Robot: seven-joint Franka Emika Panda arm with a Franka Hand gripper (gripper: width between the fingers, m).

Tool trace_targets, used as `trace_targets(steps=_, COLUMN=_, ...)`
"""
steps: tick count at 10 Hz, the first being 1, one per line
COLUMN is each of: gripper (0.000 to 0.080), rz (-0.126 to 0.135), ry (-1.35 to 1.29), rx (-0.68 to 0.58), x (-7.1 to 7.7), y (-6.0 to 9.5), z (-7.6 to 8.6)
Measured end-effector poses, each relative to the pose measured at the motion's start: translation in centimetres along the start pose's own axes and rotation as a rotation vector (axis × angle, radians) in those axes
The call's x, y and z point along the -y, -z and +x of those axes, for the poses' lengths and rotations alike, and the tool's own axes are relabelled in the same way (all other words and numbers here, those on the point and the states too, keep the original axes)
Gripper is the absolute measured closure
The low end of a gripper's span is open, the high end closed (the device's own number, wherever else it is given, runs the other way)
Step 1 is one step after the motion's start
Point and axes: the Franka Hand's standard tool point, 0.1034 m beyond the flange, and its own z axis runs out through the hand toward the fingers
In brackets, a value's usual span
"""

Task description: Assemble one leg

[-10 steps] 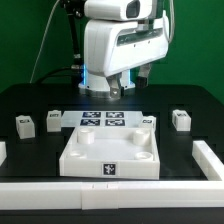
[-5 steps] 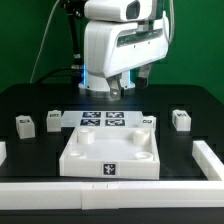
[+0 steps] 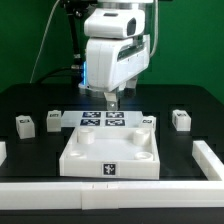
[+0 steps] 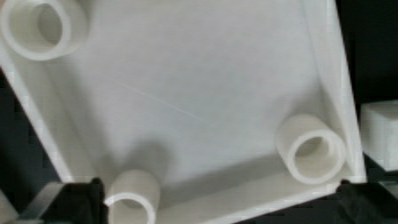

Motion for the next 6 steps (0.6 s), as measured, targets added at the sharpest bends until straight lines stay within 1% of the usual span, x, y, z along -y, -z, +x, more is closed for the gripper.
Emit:
trace_targets(steps=1, gripper=0.015, rz=0.007, ry=0.032, rx=0.001, x=0.26, y=-0.52, z=-0.18)
trace_targets(steps=4, gripper=0.015, rz=0.007, ry=0.027, rx=0.001, x=0.24, y=-0.53, z=-0.17)
trace_targets(steps=5, gripper=0.015, rz=0.0, ry=0.067, rx=-0.002, x=0.17, y=-0.65, z=-0.29)
trace_targets(steps=6, gripper=0.015, rz=-0.02, ry=0.137, rx=-0.012, x=0.17, y=-1.21, z=-0.72)
